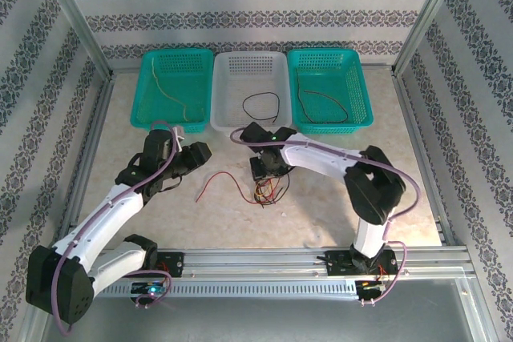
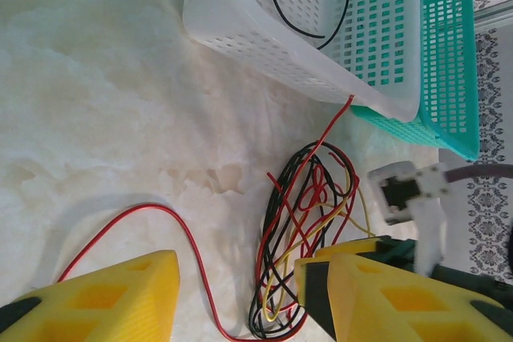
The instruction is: Untangle the cables
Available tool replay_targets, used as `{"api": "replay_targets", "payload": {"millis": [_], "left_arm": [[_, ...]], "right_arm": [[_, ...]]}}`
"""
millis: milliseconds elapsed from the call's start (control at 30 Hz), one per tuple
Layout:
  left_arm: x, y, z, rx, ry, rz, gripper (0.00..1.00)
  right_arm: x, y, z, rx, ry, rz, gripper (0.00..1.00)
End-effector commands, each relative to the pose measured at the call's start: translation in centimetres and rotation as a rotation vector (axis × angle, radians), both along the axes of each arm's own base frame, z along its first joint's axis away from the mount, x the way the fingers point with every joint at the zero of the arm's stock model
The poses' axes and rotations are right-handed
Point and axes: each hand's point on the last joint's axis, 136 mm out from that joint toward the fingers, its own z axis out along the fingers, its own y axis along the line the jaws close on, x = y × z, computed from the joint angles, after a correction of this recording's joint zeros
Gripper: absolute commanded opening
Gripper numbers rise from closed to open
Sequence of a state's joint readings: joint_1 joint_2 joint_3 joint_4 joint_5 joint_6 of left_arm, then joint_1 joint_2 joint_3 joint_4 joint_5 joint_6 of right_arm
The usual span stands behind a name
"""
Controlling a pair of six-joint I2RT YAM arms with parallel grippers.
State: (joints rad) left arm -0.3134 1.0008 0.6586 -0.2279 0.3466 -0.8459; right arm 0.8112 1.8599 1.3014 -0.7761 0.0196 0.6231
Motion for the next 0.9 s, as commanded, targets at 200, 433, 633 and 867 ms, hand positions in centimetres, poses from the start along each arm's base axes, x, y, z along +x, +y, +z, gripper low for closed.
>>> {"api": "replay_targets", "payload": {"millis": [200,433,633,867], "left_arm": [[-0.5,0.1,-0.4,0.027,0.009,-0.008,0.52],[-0.2,-0.1,-0.6,0.026,0.011,-0.016,0.53],[-0.1,-0.3,-0.7,0.025,0.01,-0.031,0.54],[-0.2,-0.4,-0.6,0.021,0.005,-0.034,0.54]], "right_arm": [[-0.7,-1.6,-0.9,-0.073,0.003,-0.013,0.29],[-0.9,-1.9,-0.4,-0.067,-0.015,-0.022,0.11],[-0.4,-2.2,2.5,-0.053,-0.088,-0.019,0.16],[-0.3,-2.1,4.0,-0.022,-0.132,0.003,0.0]]}}
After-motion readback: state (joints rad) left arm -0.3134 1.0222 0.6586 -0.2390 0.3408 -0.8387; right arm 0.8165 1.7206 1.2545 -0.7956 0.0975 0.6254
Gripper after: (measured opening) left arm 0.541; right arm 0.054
